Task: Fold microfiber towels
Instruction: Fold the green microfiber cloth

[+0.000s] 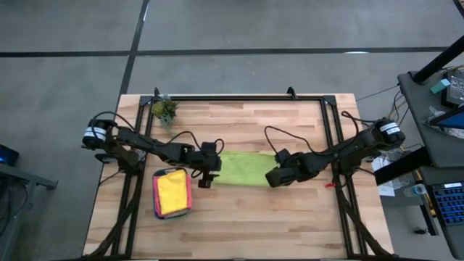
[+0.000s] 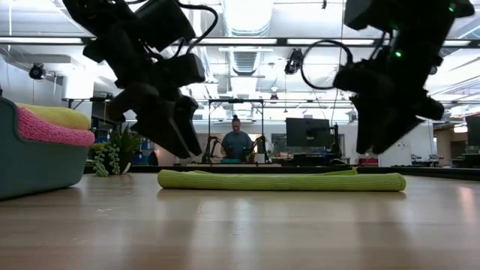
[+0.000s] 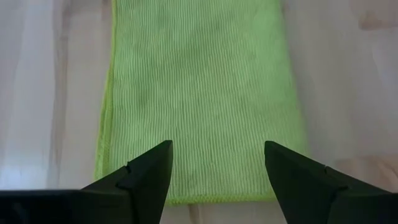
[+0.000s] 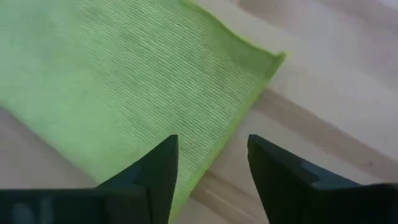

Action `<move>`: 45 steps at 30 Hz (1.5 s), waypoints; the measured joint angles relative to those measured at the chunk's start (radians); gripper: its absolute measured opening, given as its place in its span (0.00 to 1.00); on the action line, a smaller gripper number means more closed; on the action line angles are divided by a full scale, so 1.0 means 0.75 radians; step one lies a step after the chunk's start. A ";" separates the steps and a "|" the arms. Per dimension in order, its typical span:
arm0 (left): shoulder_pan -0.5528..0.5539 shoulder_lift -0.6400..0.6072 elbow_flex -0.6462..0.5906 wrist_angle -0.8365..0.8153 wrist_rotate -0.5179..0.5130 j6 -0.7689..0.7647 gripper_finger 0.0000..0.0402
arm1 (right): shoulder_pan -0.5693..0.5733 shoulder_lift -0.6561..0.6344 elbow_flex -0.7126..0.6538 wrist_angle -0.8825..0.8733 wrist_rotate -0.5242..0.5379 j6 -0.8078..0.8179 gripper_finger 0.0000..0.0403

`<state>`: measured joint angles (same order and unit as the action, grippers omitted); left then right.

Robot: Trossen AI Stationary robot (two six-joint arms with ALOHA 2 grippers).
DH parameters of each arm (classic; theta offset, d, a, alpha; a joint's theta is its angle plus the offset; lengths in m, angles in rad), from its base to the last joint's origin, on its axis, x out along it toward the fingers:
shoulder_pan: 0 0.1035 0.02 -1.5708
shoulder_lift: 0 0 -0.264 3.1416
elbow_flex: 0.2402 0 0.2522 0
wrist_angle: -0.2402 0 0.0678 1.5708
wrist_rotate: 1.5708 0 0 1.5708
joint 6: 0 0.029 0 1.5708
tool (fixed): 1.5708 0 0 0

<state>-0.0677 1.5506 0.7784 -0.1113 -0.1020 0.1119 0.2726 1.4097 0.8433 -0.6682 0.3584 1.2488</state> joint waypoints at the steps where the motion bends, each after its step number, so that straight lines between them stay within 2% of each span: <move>1: 0.000 0.003 -0.001 -0.003 0.000 -0.001 0.59 | 0.000 -0.009 -0.028 0.029 -0.002 0.015 0.46; 11: 0.000 0.003 -0.003 0.034 0.000 -0.001 0.59 | -0.009 -0.055 -0.283 0.403 -0.044 0.120 0.57; 20: 0.000 0.003 -0.009 0.087 0.000 -0.001 0.59 | -0.022 -0.041 -0.392 0.702 -0.039 0.115 0.61; 29: 0.000 0.003 -0.071 0.194 -0.001 -0.001 0.59 | -0.033 0.080 -0.398 0.952 0.028 0.054 0.60; 32: 0.000 0.003 -0.073 0.200 -0.002 -0.002 0.59 | -0.033 0.082 -0.399 0.953 0.042 0.070 0.54; 39: 0.000 0.003 -0.079 0.214 -0.003 -0.004 0.59 | -0.033 0.097 -0.402 0.948 0.104 0.059 0.30; 45: 0.000 0.003 -0.081 0.236 -0.004 -0.005 0.59 | -0.033 0.131 -0.401 0.963 0.135 0.007 0.16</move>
<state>-0.0677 1.5531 0.7174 0.0655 -0.1050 0.1079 0.2481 1.5080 0.5426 0.0538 0.4599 1.2541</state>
